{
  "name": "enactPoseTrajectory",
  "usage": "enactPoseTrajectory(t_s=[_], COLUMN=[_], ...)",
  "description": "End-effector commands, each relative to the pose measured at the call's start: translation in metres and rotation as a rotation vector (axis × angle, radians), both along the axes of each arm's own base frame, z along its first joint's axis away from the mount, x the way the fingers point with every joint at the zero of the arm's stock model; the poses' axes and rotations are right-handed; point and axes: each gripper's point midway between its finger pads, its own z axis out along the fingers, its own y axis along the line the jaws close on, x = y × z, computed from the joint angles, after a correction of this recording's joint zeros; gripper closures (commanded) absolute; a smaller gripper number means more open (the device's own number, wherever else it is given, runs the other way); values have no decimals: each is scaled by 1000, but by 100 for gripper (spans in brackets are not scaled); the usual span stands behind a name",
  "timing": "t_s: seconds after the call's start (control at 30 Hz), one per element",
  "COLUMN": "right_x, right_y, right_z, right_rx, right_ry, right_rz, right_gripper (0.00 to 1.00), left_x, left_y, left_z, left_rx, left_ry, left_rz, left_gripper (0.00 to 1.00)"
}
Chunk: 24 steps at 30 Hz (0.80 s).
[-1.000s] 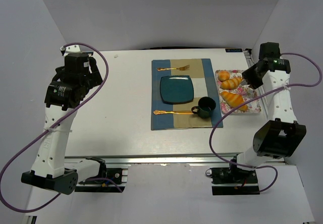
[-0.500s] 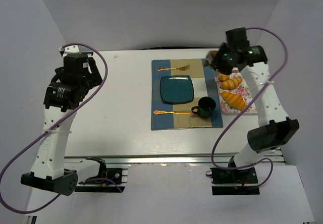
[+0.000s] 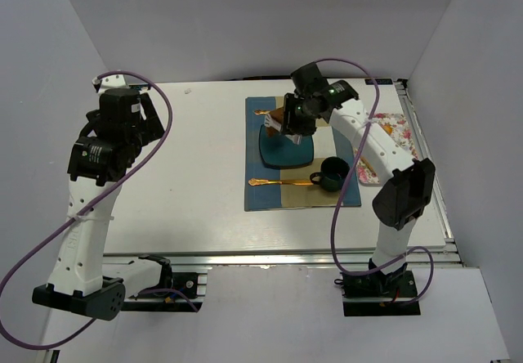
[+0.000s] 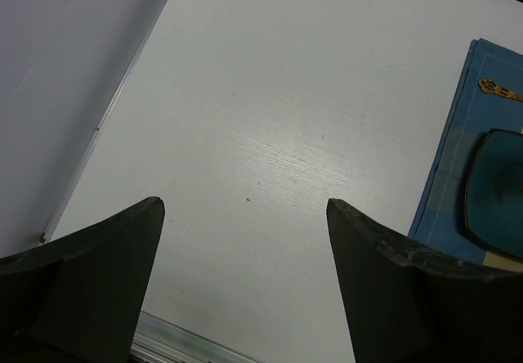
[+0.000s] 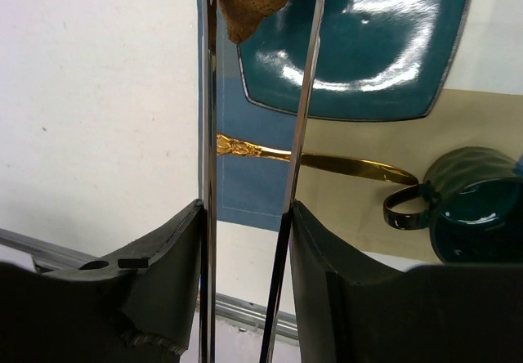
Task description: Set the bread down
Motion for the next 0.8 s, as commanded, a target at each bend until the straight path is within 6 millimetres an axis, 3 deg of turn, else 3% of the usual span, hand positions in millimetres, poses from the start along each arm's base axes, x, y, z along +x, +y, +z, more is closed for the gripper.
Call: enactPoseTrajectory(t_s=[0.0,0.63,0.77], right_x=[7,-29,-33], right_y=[13,7,9], right_z=[14,-49,-53], right_rx=[16,-107,-111], right_ry=[-72,101,111], right_rz=[53,76,79], right_gripper=[62,62,61], left_x=[-6,-9,-13], left_y=[2,3,7], left_z=[15,10,13], left_rx=[-6,-6,4], left_ry=[-47,-35,-42], left_rz=[4,9,24], left_gripper=[8,8,8])
